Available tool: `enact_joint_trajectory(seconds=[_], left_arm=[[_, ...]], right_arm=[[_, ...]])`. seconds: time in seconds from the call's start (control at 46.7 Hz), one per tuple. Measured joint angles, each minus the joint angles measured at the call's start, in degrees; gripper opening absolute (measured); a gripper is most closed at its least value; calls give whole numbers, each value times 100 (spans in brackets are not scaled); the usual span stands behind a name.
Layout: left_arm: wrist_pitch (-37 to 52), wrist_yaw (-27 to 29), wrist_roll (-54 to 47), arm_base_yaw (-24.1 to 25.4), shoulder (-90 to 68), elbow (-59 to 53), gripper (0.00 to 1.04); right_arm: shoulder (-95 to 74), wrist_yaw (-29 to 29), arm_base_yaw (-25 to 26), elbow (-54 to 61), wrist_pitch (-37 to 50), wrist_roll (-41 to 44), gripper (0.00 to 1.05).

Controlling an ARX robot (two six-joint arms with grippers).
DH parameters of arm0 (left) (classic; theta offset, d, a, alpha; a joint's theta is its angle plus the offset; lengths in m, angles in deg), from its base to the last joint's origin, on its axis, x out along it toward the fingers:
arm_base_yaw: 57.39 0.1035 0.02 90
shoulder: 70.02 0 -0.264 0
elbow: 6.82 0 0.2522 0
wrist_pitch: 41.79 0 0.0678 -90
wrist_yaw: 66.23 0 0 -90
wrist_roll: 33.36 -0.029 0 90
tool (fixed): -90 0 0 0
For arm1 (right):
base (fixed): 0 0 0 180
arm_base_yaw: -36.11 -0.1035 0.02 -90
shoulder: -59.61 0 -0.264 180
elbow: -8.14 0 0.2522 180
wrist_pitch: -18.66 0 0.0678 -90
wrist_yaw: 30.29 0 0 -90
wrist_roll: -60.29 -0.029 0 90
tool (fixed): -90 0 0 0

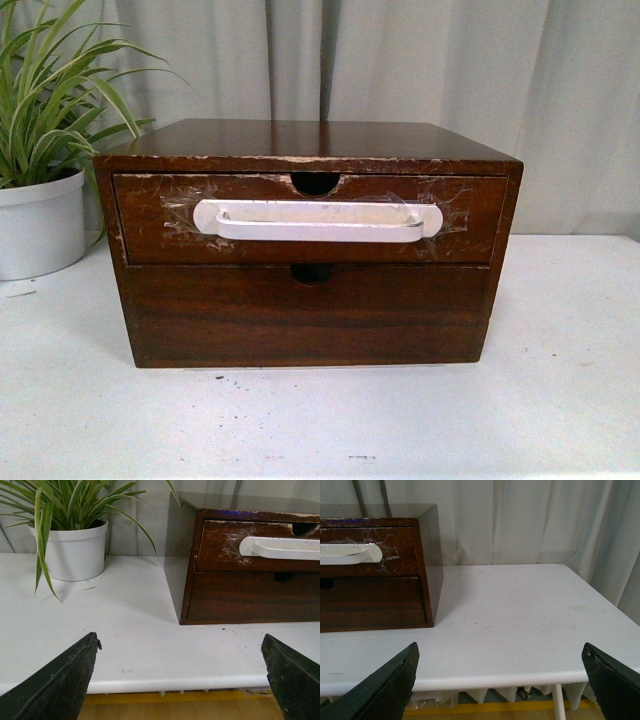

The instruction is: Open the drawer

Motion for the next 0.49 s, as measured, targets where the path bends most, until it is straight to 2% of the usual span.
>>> enact_joint_trajectory(seconds=[0.086, 0.128, 0.171, 0.278, 0.364, 0.492], left_arm=[[0, -2, 0, 0, 0, -2, 98], [-227, -282, 98, 85, -90, 72, 98], [-468, -833, 240, 175, -382, 203, 98], [157, -1565, 17, 127, -1388, 584, 98], [584, -2133, -651, -210, -2406, 1185, 98], [629, -2715, -2111, -868, -4172, 2291, 98]], right_arm=[[-7, 13, 2, -2, -15, 4, 96], [-234, 227, 17, -149, -415, 61, 96], [-584, 411, 20, -295, -444, 203, 96], [-1749, 1108, 168, -892, -269, 903, 96], [-2726, 1434, 199, -1530, -188, 1628, 96], [-4262, 1510, -236, -2662, -435, 2750, 96]])
